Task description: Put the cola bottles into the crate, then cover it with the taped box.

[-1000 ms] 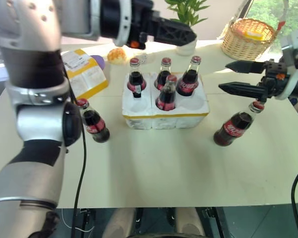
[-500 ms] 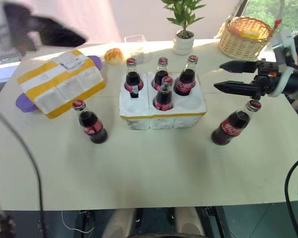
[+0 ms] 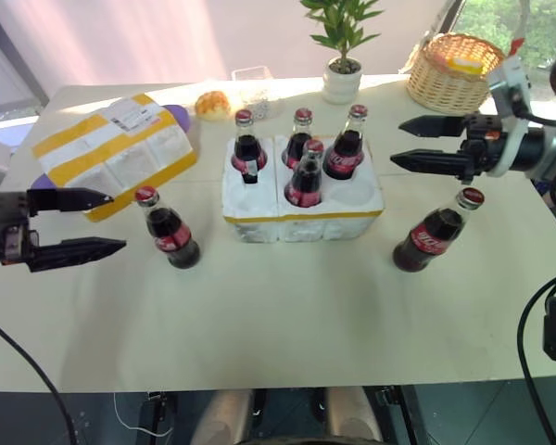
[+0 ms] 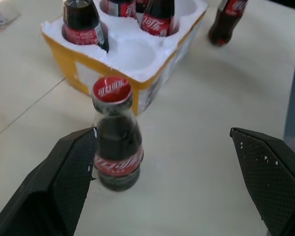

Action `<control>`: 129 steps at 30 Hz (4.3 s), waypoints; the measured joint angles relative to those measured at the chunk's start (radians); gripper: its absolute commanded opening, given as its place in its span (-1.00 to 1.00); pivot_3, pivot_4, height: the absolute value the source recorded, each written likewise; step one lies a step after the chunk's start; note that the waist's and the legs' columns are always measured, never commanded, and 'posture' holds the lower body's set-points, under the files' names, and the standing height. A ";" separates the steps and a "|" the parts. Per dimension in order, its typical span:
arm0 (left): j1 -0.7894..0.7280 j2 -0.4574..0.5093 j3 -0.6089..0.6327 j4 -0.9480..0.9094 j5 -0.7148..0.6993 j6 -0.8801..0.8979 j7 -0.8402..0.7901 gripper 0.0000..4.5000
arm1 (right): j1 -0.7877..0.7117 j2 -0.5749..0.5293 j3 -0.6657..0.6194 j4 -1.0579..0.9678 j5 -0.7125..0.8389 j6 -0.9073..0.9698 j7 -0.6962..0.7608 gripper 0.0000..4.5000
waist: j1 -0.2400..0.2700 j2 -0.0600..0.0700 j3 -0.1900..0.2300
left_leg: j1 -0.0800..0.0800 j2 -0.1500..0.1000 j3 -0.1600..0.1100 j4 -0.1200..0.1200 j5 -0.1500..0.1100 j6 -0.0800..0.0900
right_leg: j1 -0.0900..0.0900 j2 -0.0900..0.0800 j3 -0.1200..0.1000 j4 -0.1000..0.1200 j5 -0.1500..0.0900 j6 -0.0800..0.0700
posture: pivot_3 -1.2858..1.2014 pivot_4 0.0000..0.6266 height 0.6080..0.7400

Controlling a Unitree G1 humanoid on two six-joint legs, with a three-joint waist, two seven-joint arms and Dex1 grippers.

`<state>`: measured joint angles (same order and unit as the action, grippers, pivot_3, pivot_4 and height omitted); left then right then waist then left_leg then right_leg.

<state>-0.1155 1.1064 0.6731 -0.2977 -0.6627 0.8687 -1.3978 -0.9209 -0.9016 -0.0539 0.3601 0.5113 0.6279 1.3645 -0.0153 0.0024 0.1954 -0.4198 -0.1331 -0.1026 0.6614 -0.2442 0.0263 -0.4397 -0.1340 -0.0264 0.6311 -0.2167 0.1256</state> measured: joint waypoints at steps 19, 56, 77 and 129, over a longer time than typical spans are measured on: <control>-0.048 -0.223 -0.347 0.097 0.132 -0.289 0.291 0.97 | 0.010 -0.095 -0.010 -0.145 0.044 0.099 0.064 1.00 | 0.004 0.000 0.000 | 0.000 0.002 0.002 0.001 0.000 0.000 | 0.000 0.000 0.000 0.000 0.001 -0.001 | 0.03 -0.52 1.00; -0.213 -0.251 -0.452 0.233 0.062 -0.192 0.339 0.25 | 0.011 -0.131 -0.041 -0.279 0.120 0.208 0.033 1.00 | 0.005 -0.002 0.001 | -0.006 0.003 0.002 0.002 0.000 0.000 | -0.005 0.001 -0.001 0.000 0.001 -0.002 | 0.03 -0.52 1.00; -0.789 -0.427 -0.785 0.566 0.193 -0.348 0.156 0.25 | 0.155 -0.099 -0.114 -0.329 0.142 0.163 -0.059 1.00 | 0.001 -0.003 0.002 | -0.006 0.001 0.003 0.003 0.003 -0.005 | -0.004 0.001 -0.002 0.000 0.002 -0.001 | 0.03 -0.52 1.00; -0.752 -0.154 -0.652 0.220 -0.076 -0.010 -0.060 0.98 | 1.082 0.323 -0.839 -1.059 0.329 0.405 -0.616 1.00 | 0.029 -0.003 -0.001 | 0.011 0.005 0.005 0.002 -0.001 0.001 | 0.012 0.002 0.004 -0.003 0.002 0.000 | 0.03 -0.52 1.00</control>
<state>-0.8679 0.9527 0.0210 -0.0774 -0.7386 0.8590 -1.4574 0.1613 -0.5786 -0.8931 -0.6990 0.8407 1.0331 0.7482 0.0136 -0.0010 0.1943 -0.4091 -0.1283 -0.0979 0.6631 -0.2449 0.0276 -0.4281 -0.1319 -0.0225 0.6280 -0.2148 0.1258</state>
